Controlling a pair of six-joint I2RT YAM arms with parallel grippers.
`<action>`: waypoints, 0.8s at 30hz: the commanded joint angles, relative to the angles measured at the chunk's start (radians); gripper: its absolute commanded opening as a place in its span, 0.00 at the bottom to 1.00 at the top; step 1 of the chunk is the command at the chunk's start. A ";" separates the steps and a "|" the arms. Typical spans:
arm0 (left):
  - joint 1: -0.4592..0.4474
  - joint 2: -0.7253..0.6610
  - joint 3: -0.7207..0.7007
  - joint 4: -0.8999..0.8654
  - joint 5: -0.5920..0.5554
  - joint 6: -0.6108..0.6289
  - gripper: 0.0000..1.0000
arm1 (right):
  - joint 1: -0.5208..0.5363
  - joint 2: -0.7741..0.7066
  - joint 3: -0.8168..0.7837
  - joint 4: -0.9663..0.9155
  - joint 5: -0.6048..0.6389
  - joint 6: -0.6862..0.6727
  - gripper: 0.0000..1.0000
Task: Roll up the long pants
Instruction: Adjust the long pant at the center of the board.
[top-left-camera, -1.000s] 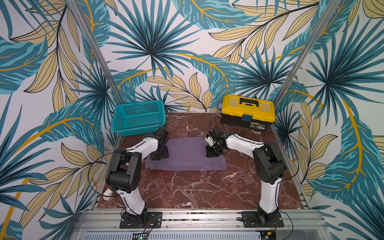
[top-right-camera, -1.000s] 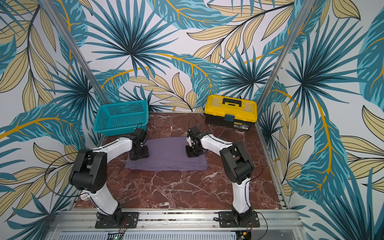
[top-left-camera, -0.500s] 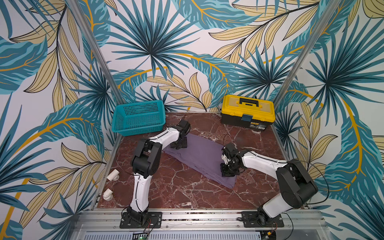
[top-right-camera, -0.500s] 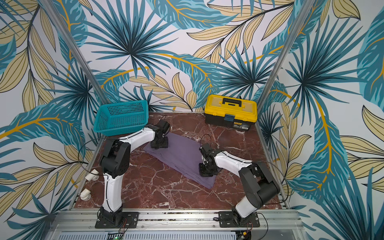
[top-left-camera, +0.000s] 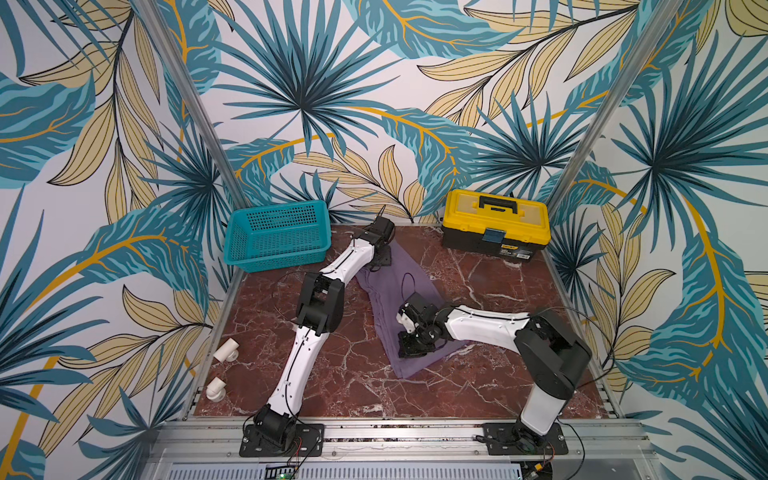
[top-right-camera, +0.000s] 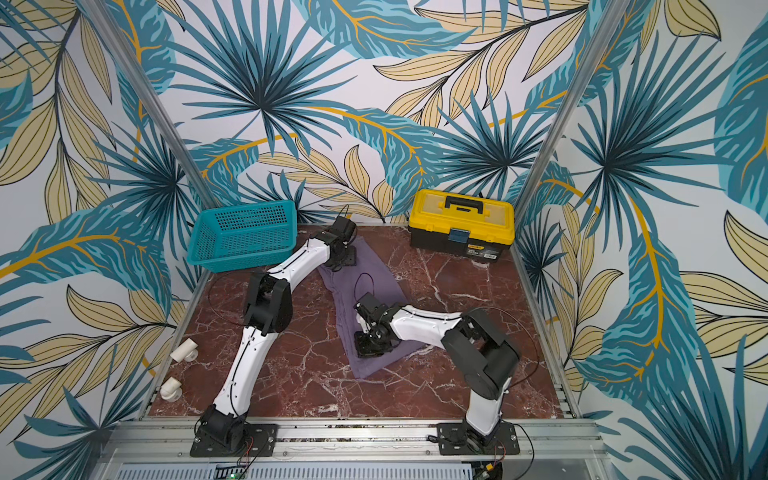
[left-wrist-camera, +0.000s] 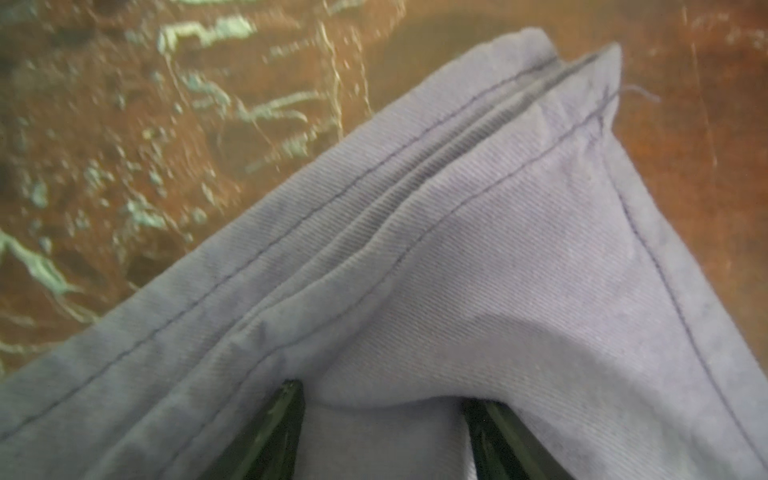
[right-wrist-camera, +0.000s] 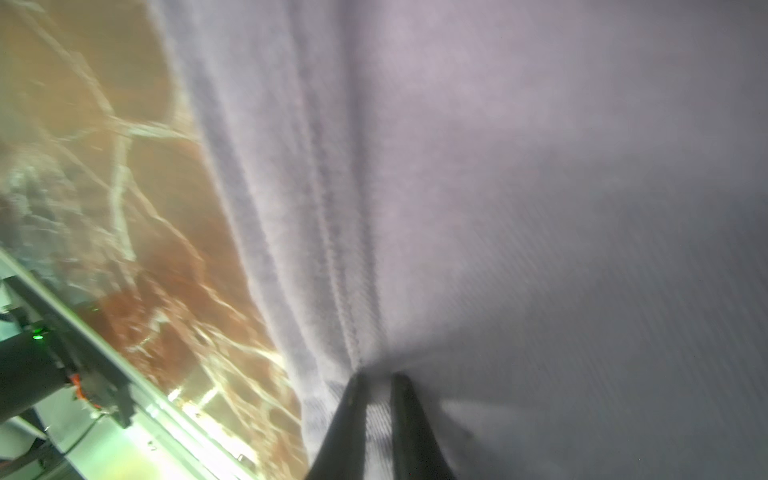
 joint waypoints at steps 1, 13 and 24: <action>0.055 0.064 0.003 0.056 0.063 0.051 0.69 | 0.058 0.112 0.079 0.072 -0.077 -0.001 0.17; 0.068 -0.310 -0.219 0.079 0.204 0.160 0.76 | 0.086 -0.110 0.146 -0.048 0.004 -0.312 0.42; -0.100 -0.809 -0.768 -0.009 0.015 0.329 0.73 | -0.204 -0.323 -0.030 -0.202 0.088 -0.585 0.48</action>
